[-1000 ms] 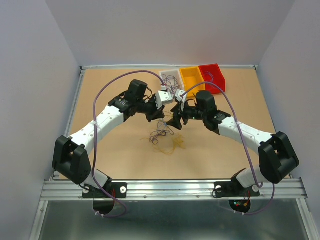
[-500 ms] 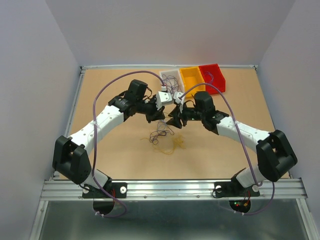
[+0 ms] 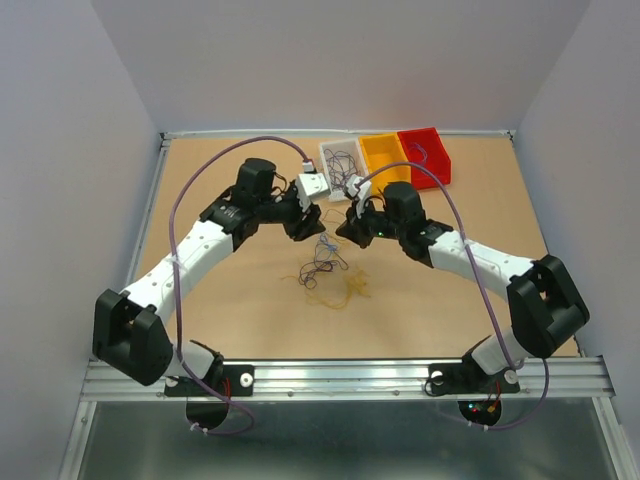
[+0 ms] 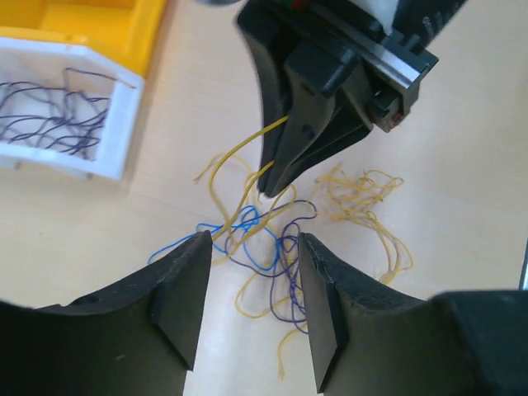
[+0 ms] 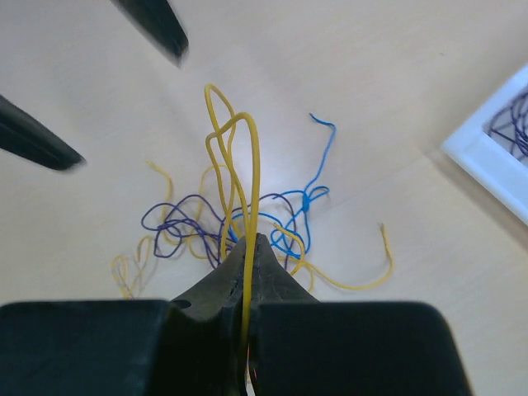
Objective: Untangle the cables
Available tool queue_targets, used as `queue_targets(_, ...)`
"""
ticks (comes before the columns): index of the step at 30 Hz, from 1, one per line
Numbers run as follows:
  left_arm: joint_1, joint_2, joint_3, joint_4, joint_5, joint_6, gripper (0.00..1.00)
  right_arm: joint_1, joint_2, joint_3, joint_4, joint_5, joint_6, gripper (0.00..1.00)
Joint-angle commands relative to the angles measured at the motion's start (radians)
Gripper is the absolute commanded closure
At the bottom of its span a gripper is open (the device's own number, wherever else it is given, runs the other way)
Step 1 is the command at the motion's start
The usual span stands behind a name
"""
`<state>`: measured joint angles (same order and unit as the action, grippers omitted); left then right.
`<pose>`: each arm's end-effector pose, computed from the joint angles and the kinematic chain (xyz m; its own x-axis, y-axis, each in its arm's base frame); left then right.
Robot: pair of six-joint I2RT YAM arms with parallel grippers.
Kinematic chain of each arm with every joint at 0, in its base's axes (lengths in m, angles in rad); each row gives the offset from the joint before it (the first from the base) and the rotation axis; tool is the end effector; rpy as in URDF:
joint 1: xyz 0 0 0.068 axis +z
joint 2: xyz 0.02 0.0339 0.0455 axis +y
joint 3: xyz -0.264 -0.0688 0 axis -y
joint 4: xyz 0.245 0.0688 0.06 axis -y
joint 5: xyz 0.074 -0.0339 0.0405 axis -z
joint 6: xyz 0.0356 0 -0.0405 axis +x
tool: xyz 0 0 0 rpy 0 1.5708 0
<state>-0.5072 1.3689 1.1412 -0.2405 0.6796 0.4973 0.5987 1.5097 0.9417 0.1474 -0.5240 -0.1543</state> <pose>0.2601 -0.1701 0.3294 0.0674 0.3870 -0.9196 0.9511 0.2536 0.1764 0.2695 0.2054 0.2530 -0.2003 -0.2977 -0.9334 -0.9068 0.4170 0.0616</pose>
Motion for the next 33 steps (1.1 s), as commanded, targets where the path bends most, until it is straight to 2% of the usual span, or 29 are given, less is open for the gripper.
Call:
queue_targets(1,0.09,-0.076,-0.015,0.165,0.03,-0.092,0.35,-0.022,-0.006,0.063,0.067,0.179,0.114,0.99)
queue_targets(3,0.139,-0.08,-0.021,0.199,0.055,-0.132,0.24,-0.054,-0.014,0.075,0.067,0.232,0.151,0.99)
queue_targets(7,0.257,-0.085,-0.055,0.329,0.061,-0.238,0.22,-0.115,-0.016,0.129,0.052,0.292,0.231,0.99)
queue_targets(10,0.279,-0.096,-0.09,0.397,0.023,-0.279,0.23,-0.186,0.003,0.196,0.017,0.317,0.268,1.0)
queue_targets(19,0.28,-0.09,-0.129,0.457,-0.009,-0.301,0.23,-0.295,0.168,0.44,-0.002,0.459,0.337,1.0)
queue_targets(27,0.28,-0.097,-0.159,0.495,-0.035,-0.301,0.23,-0.326,0.371,0.65,0.0,0.49,0.328,0.99)
queue_targets(33,0.28,-0.12,-0.182,0.526,-0.054,-0.304,0.23,-0.329,0.535,0.724,0.0,0.558,0.312,0.99)
